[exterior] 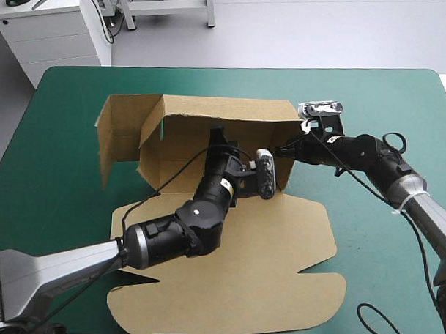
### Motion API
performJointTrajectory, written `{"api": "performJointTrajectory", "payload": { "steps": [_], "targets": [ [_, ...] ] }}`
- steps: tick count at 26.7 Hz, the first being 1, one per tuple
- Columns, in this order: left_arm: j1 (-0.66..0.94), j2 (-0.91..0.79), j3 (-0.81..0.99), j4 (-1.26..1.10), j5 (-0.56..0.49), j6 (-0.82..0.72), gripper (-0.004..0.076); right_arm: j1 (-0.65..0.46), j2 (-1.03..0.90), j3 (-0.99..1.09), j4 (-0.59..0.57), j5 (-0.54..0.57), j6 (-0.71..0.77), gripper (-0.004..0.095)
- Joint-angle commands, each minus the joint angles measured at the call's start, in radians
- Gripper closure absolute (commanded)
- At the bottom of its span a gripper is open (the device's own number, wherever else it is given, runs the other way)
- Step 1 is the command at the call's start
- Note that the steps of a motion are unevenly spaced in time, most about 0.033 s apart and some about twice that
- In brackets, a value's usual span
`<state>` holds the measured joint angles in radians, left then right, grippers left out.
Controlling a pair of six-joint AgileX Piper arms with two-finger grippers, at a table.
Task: Fold the box
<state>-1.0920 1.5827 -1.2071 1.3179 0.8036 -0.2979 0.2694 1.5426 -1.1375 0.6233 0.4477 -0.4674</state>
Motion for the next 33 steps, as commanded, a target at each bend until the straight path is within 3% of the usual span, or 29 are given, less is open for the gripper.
{"api": "performJointTrajectory", "payload": {
  "steps": [1, 6, 13, 18, 22, 27, 30, 33],
  "targets": [
    [0.063, -0.082, -0.105, -0.207, -0.069, 0.077, 0.0718, -0.011, -0.031, -0.065, -0.153, 0.039, 0.121, 0.0923],
    [0.174, -0.17, -0.15, -0.541, -0.217, 0.243, 0.0718, -0.011, -0.031, -0.097, -0.287, 0.09, 0.225, 0.0924],
    [0.398, -0.279, -0.161, -0.936, -0.221, 0.378, 0.0717, -0.011, -0.031, -0.1, -0.31, 0.112, 0.24, 0.0926],
    [0.711, -0.363, -0.161, -1.451, -0.219, 0.672, 0.0717, -0.011, -0.031, -0.1, -0.31, 0.132, 0.24, 0.0926],
    [1.0, -0.414, -0.161, -1.811, -0.133, 0.928, 0.0717, -0.011, -0.031, -0.1, -0.31, 0.134, 0.252, 0.0926],
    [1.41, -0.404, -0.125, -2.1, 0.074, 1.074, 0.0718, -0.011, -0.031, -0.1, -0.324, 0.134, 0.288, 0.0925],
    [1.604, -0.392, -0.031, -2.377, 0.089, 1.205, 0.0718, -0.011, -0.03, -0.135, -0.399, 0.236, 0.389, 0.0925],
    [1.615, -0.384, -0.007, -2.392, 0.084, 1.232, 0.0718, -0.011, -0.03, -0.208, -0.449, 0.381, 0.426, 0.0925]
  ]
}}
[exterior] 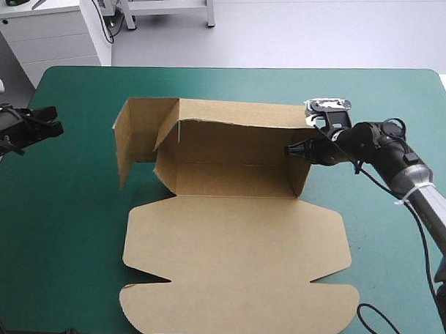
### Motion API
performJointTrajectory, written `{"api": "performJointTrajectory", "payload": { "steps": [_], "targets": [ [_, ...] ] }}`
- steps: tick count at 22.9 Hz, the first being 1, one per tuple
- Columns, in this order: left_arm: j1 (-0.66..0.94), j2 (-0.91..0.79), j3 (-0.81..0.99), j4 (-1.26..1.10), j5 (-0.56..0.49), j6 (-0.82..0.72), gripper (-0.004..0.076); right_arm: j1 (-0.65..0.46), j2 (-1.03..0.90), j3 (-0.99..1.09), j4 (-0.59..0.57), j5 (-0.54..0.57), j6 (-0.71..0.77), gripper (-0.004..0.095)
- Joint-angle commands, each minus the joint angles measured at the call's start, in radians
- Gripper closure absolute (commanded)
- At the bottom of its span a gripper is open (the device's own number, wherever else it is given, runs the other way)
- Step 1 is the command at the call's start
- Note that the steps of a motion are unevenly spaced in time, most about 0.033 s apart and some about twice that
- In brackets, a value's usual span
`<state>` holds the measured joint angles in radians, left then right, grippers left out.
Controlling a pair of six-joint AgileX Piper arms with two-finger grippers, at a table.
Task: Fold the box
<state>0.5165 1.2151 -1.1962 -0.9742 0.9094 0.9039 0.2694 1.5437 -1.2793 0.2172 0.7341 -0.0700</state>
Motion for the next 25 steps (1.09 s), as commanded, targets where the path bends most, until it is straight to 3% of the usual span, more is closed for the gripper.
{"api": "performJointTrajectory", "payload": {
  "steps": [1, 4, 7, 13, 25],
  "targets": [
    [0.007, -0.01, -0.018, -0.112, -0.022, 0.032, 0.0718, -0.011, -0.031, -0.123, -0.044, 0.17, 0.029, 0.0923],
    [0.007, 0.0, -0.018, -0.12, -0.025, 0.032, 0.0718, -0.011, -0.031, -0.245, -0.052, 0.393, 0.016, 0.0923],
    [0.007, 0.009, -0.018, -0.125, -0.018, 0.032, 0.0718, -0.011, -0.031, -0.311, -0.052, 0.514, 0.016, 0.0923],
    [0.007, 0.02, -0.018, -0.125, -0.026, 0.032, 0.0718, -0.011, 0.02, -0.312, -0.029, 0.514, 0.016, 0.0923],
    [0.007, 0.054, -0.018, -0.125, -0.03, 0.032, 0.0731, -0.011, 0.326, -0.452, -0.03, 0.457, 0.016, 0.0926]
  ]
}}
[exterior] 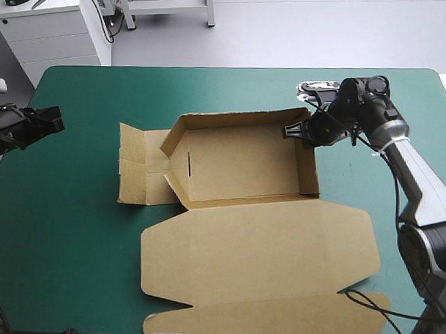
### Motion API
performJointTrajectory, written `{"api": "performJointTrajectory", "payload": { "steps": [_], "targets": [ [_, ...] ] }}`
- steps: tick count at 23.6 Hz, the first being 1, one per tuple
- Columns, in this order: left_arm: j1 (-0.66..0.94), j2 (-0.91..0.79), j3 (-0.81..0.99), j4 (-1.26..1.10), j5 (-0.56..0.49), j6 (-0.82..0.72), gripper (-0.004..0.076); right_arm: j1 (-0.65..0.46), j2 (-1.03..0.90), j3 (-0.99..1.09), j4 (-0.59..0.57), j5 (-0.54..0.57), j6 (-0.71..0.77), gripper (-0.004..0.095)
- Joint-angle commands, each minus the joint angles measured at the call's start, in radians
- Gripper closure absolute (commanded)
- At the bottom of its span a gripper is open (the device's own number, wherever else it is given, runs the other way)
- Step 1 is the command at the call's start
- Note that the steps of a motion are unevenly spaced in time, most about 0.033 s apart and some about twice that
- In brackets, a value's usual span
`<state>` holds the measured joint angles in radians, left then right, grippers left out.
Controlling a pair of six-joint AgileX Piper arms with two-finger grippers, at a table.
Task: Fold the box
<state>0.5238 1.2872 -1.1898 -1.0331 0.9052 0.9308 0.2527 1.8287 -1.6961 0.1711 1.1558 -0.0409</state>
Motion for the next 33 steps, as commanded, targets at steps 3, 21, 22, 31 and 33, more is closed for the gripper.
{"api": "performJointTrajectory", "payload": {
  "steps": [3, 21, 22, 31, 33],
  "targets": [
    [-0.002, -0.009, -0.024, -0.067, -0.026, 0.005, 0.0731, 0.005, 0.095, -0.084, 0.012, 0.021, -0.01, 0.0926],
    [-0.01, -0.003, -0.024, -0.063, -0.032, 0.005, 0.0731, 0.005, 0.12, -0.303, 0.041, 0.092, 0.014, 0.0152],
    [-0.01, -0.003, -0.024, -0.063, -0.029, 0.005, 0.0731, 0.005, 0.109, -0.303, 0.041, 0.094, 0.026, 0.0153],
    [-0.01, -0.003, -0.024, -0.055, -0.026, 0.005, 0.0731, 0.005, -0.068, -0.148, 0.04, 0.092, 0.035, 0.0159],
    [-0.01, -0.003, -0.024, -0.055, -0.026, 0.005, 0.0731, 0.005, -0.09, -0.109, 0.04, 0.092, 0.021, 0.0163]
  ]
}}
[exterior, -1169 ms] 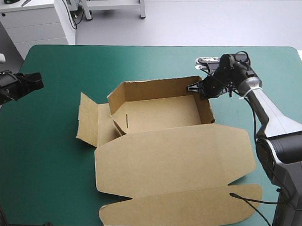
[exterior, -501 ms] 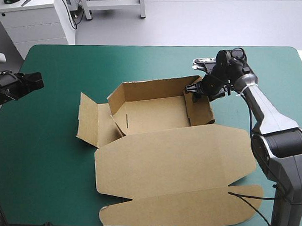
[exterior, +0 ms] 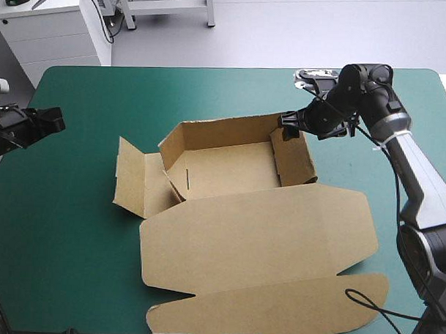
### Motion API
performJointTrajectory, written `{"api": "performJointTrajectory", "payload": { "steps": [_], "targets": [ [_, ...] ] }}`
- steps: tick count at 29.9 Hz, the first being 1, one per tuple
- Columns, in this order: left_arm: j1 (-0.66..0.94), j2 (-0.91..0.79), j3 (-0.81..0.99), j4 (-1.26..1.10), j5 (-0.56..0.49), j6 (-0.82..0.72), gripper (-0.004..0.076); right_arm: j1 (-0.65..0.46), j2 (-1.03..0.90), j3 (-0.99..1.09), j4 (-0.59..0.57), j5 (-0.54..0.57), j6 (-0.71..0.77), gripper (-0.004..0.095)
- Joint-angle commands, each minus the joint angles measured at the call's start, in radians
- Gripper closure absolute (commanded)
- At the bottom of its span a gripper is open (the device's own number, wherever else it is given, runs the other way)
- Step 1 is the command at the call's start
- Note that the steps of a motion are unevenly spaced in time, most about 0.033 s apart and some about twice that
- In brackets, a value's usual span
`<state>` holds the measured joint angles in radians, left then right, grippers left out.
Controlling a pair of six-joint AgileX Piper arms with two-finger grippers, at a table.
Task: Fold the box
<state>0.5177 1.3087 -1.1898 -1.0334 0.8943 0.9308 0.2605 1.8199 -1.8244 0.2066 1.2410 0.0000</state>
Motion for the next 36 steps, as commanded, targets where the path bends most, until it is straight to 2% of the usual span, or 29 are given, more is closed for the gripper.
{"api": "performJointTrajectory", "payload": {
  "steps": [1, 14, 17, 23, 26, 32, 36],
  "targets": [
    [-0.004, -0.025, -0.024, -0.055, -0.017, 0.005, 0.0731, -0.003, -0.084, 0.033, 0.002, 0.007, -0.027, 0.0163],
    [-0.004, -0.008, -0.024, -0.059, -0.029, 0.005, 0.0731, -0.003, 0.013, 0.094, -0.021, 0.007, -0.051, 0.0167],
    [-0.004, 0.004, -0.024, -0.059, -0.025, 0.005, 0.0731, -0.003, 0.031, 0.094, -0.015, 0.007, -0.051, 0.0211],
    [-0.004, 0.02, -0.024, -0.061, -0.021, 0.005, 0.0731, -0.003, 0.04, 0.094, -0.02, 0.007, -0.066, 0.0413],
    [-0.004, 0.021, -0.024, -0.061, -0.023, 0.005, 0.0731, -0.003, 0.04, 0.094, -0.015, 0.007, -0.096, 0.056],
    [-0.004, 0.021, -0.024, -0.061, -0.018, 0.005, 0.0731, -0.003, 0.062, 0.094, -0.015, 0.007, -0.113, 0.0931],
    [-0.004, 0.021, -0.024, -0.061, -0.018, -0.004, 0.0731, -0.003, 0.086, 0.094, -0.018, 0.007, -0.129, 0.0926]
  ]
}}
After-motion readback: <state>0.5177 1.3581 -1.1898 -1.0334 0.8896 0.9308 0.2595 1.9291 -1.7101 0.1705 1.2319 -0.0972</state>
